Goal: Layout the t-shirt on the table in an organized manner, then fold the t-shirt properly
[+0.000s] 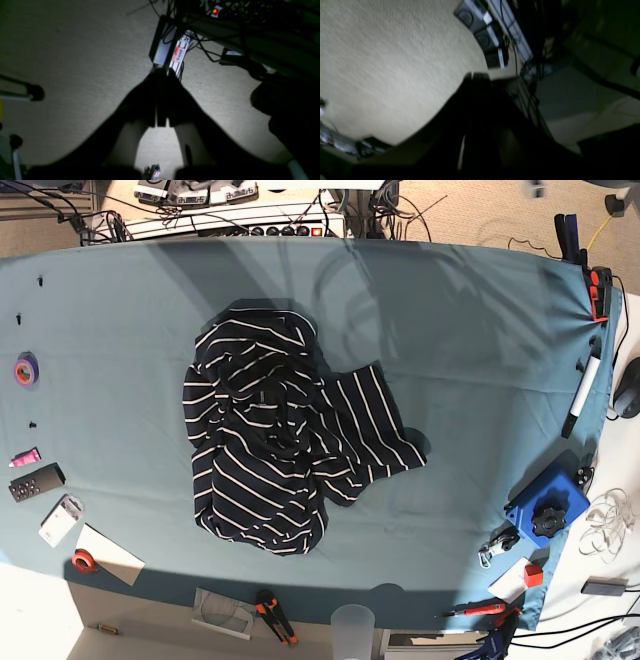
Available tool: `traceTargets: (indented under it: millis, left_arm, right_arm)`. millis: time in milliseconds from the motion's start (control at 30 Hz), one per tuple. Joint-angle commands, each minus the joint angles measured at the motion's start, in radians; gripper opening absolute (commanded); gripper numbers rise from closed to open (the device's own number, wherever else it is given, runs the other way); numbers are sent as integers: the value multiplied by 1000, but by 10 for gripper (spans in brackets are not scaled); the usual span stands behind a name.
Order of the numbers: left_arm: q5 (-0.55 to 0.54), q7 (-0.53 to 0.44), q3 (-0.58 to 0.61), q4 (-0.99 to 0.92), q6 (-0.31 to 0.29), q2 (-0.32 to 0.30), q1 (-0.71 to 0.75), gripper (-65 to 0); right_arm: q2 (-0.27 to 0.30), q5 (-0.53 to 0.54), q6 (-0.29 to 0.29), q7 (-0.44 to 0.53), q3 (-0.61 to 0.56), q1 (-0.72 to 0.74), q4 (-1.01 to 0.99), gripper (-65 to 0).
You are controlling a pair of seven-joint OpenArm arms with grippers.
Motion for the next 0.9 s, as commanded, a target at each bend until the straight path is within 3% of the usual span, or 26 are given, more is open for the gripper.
traceTargets:
  millis: [0, 100, 433, 533, 700, 867]
  left_arm:
    - [-19, 14, -3, 51, -4, -9, 37, -650]
    - [-73, 79, -4, 180, -4, -9, 103, -650]
    - [-213, 288, -5, 524, -2, -8, 262, -650]
    - [-234, 350, -6, 630, 49, -8, 302, -650]
    - [-235, 451, -20, 830, 133, 0, 357, -650]
    - [-236, 465, -68, 1025, 132, 6, 373, -650]
  right_arm:
    - [12, -2, -1, -8, 33, -29, 27, -650]
    - [12, 82, 21, -16, 157, -101, 90, -650]
    - [9, 349, 264, -99, 645, -380, 479, -650]
    - [6, 439, 325, -130, 769, -442, 634, -650]
    - [6, 574, 380, -181, 953, -484, 870, -650]
    - [6, 665, 416, -192, 1098, -479, 1030, -650]
